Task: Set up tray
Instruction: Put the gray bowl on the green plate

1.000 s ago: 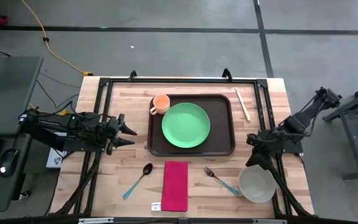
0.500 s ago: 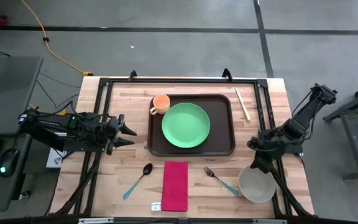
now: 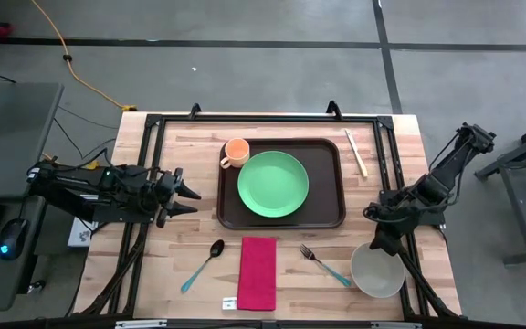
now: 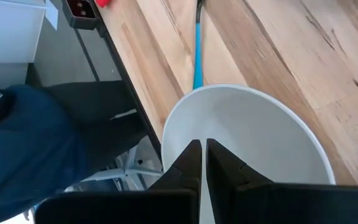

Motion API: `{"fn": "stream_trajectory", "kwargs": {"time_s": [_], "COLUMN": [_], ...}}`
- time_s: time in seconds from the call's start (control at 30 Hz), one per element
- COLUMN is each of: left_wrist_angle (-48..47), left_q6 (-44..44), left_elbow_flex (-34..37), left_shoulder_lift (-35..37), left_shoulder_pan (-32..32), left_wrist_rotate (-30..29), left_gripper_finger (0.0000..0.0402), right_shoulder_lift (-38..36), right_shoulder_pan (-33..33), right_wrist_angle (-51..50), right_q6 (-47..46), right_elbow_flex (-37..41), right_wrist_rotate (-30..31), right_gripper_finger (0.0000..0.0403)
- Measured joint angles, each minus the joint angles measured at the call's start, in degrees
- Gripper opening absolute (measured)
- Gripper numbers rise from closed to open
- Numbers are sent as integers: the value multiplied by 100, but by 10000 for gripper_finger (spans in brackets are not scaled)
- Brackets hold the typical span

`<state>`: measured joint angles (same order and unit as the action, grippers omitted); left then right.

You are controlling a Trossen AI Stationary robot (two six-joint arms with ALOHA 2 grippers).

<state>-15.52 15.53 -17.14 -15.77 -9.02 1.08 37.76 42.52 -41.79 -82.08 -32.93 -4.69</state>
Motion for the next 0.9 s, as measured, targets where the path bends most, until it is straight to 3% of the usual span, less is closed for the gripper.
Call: {"fn": "stream_trajectory", "kwargs": {"time_s": [0.53, 0.77, 0.9], "left_wrist_angle": [-10, -30, -152], "left_q6": [0, 139, 299], "left_elbow_flex": [-1, -4, -7], "left_shoulder_lift": [0, 0, -2], "left_shoulder_pan": [0, 0, 1], "left_wrist_rotate": [-2, 0, 0], "left_gripper_finger": [230, 230, 230], "right_shoulder_lift": [5, 152, 503], "right_shoulder_pan": [-81, -81, -79], "right_wrist_angle": [884, 555, -377], "right_q6": [770, 893, 1015], "right_elbow_flex": [-1, -10, -424], "right_wrist_rotate": [557, 536, 570], "right_gripper_finger": [0, 0, 0]}}
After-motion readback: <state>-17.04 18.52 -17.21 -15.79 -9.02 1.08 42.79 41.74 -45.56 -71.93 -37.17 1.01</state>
